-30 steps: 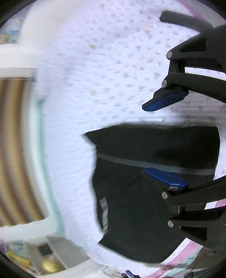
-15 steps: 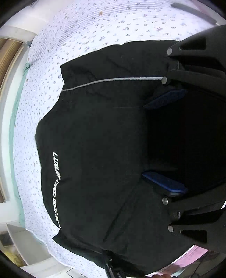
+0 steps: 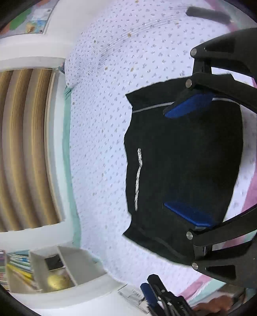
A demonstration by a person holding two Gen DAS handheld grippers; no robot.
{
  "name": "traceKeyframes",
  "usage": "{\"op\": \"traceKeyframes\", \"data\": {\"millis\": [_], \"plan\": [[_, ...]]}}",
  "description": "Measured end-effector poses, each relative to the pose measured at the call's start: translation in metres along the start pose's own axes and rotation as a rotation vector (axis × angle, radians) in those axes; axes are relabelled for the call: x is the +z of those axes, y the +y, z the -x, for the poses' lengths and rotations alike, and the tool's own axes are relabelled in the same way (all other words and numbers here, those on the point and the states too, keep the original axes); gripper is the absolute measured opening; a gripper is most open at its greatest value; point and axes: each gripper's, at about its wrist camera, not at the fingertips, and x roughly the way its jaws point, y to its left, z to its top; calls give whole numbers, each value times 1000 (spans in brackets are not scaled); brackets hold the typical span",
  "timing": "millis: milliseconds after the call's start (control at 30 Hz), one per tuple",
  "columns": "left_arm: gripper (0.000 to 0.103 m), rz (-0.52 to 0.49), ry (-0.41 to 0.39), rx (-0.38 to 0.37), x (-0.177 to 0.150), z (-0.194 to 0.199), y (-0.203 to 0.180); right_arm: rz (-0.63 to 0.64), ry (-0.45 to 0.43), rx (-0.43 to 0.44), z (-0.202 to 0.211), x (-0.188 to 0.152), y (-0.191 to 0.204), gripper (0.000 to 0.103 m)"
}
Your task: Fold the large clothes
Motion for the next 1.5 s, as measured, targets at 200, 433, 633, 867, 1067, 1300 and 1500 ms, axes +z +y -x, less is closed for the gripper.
{"op": "traceKeyframes", "data": {"millis": [200,433,633,867,1067,1300,1500], "plan": [[55,74,-53,58,-9,23,2,0,-86,-15,30,8,25,88],[55,3,-116,184,-19,23,-11,135,-97,-120,34,1,55,88],[55,-2,-85,191,-21,17,-12,126,-71,-102,25,-2,56,88],[55,22,-70,199,-27,9,-11,103,-31,-93,15,-8,50,88],[55,16,-53,213,-28,2,-15,96,-8,-99,8,-14,46,88],[55,8,-34,194,-30,-2,-19,101,5,-112,4,-19,42,88],[55,21,-17,192,-31,-5,-15,111,8,-140,1,-21,41,88]]}}
